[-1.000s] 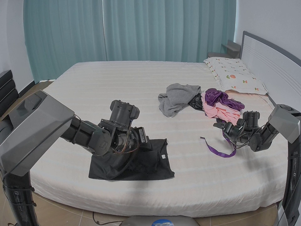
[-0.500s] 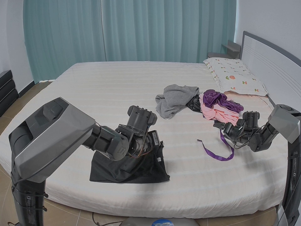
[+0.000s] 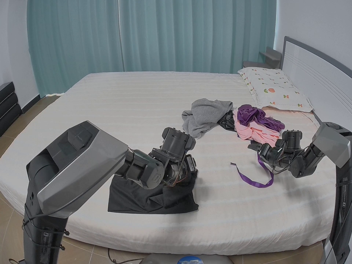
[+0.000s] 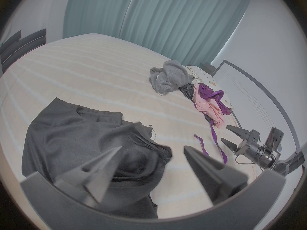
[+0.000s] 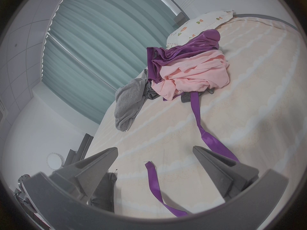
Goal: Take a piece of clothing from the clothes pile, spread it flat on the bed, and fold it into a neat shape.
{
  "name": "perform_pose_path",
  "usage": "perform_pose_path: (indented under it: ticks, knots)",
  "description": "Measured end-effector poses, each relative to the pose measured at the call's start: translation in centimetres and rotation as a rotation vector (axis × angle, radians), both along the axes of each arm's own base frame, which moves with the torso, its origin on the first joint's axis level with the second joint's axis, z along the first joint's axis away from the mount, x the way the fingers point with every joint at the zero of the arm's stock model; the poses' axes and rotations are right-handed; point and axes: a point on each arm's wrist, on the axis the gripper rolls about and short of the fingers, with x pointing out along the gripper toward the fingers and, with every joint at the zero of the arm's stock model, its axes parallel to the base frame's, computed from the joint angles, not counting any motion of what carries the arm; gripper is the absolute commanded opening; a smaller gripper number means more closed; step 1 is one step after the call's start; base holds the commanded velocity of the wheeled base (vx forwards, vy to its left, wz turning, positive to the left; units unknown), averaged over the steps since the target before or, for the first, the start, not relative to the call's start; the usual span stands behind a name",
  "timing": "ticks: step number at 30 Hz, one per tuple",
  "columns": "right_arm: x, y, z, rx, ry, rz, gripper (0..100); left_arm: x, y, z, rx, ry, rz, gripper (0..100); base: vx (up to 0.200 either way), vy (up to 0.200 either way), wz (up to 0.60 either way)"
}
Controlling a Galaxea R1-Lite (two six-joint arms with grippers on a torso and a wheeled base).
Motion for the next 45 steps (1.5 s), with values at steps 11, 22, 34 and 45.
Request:
perform_pose_path:
  ticks: [11, 22, 34, 45]
  knots:
    - [-0.3, 0.3, 0.2, 0.001, 0.006, 0.008, 100, -0.1, 4.6, -0.3, -0.069, 0.097, 0.131, 100, 0.000, 0.000, 0.00]
    - [-0.8, 3.6, 0.9, -0.032, 0.040, 0.045, 100, -0.1, 16.1, 0.1, -0.397, 0.323, 0.340, 100, 0.000, 0.000, 0.00]
    - [-4.9, 11.8, 1.2, -0.107, 0.082, 0.145, 100, -0.4, 21.4, 0.7, -0.594, 0.416, 0.374, 100, 0.000, 0.167, 0.00]
    - [-7.4, 14.6, 1.1, -0.133, 0.116, 0.221, 100, -0.6, 22.7, 0.4, -0.608, 0.429, 0.389, 100, 0.000, 0.200, 0.00]
